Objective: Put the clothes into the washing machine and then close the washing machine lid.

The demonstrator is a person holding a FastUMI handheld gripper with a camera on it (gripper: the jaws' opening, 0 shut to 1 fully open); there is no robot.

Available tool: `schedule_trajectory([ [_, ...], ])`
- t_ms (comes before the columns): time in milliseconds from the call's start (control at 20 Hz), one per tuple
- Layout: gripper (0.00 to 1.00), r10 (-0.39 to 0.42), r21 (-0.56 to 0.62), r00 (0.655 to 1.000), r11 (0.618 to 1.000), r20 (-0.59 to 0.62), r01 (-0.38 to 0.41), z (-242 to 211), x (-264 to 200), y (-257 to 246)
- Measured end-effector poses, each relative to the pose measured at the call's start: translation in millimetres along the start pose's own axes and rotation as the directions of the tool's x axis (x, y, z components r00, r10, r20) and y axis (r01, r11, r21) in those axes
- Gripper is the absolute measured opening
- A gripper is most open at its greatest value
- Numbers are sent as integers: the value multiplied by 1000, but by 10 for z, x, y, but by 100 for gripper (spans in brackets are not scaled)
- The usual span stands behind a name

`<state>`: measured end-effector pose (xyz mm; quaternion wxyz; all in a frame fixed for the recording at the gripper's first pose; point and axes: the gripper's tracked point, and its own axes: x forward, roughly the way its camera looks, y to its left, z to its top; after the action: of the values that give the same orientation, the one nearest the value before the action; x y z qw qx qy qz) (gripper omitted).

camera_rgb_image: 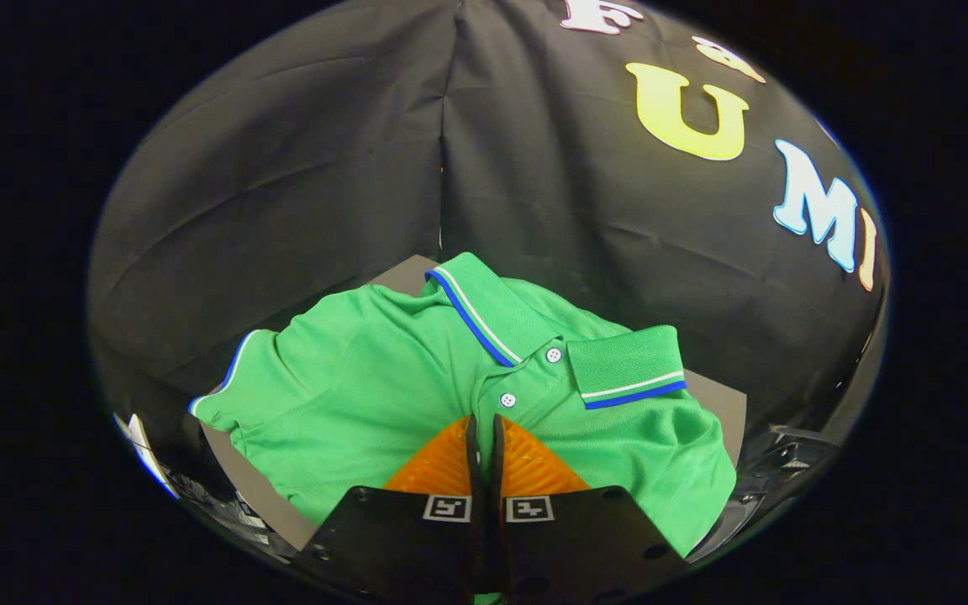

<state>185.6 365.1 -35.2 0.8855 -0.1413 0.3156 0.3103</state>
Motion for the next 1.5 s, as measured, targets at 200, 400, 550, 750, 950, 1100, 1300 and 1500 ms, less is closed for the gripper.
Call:
schedule_trajectory([
  [200,1,16,59,997,998,71,-21,84,-98,-25],
  [400,1,21,136,984,990,179,-46,277,-319,-132],
  [550,1,31,160,974,985,223,-68,338,-467,-235],
  [750,1,48,179,961,979,274,-100,359,-725,-400],
  [950,1,39,194,951,976,305,-103,340,-911,-588],
  [1100,1,40,213,941,970,335,-117,313,-1034,-738],
  [1300,1,10,228,936,969,353,-96,241,-1197,-1000],
  [1500,1,-33,264,926,962,377,-73,145,-1403,-1330],
])
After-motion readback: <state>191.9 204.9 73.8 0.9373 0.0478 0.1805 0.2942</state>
